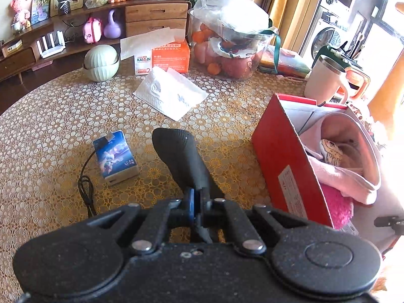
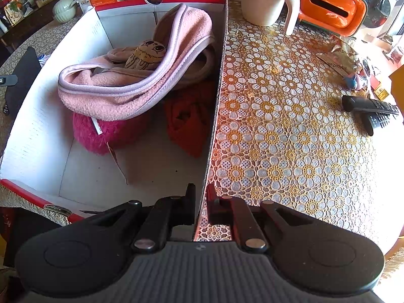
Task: Organize objects
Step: 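Carry the black cloth with the left gripper over the pink pouch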
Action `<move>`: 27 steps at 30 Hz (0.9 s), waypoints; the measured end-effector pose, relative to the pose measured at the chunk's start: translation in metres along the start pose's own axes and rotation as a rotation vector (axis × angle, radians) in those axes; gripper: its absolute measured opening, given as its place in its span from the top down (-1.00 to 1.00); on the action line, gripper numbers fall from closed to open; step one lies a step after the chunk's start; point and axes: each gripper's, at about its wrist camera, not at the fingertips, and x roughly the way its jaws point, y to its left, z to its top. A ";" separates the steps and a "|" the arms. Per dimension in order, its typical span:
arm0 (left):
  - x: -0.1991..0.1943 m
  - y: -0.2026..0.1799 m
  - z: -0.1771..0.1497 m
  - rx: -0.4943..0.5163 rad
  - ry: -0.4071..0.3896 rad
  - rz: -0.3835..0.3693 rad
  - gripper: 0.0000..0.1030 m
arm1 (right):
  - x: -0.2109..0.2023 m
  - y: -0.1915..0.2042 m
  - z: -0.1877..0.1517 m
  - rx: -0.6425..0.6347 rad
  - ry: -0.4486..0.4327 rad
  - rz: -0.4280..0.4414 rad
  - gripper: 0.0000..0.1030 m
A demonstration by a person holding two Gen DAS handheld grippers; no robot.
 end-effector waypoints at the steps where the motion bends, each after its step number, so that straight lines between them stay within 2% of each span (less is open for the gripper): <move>1: 0.000 -0.001 -0.002 0.007 0.002 0.002 0.96 | 0.000 0.000 0.000 0.000 0.000 0.001 0.85; 13: -0.046 -0.012 0.012 0.069 -0.096 -0.012 0.96 | 0.000 -0.001 0.000 0.000 -0.005 0.004 0.85; 22: -0.051 -0.025 0.012 0.089 -0.085 -0.036 0.96 | -0.003 0.000 0.000 -0.003 -0.012 0.004 0.85; 27: -0.070 -0.051 0.020 0.152 -0.103 -0.082 0.96 | -0.004 0.002 -0.001 -0.008 -0.023 -0.003 0.85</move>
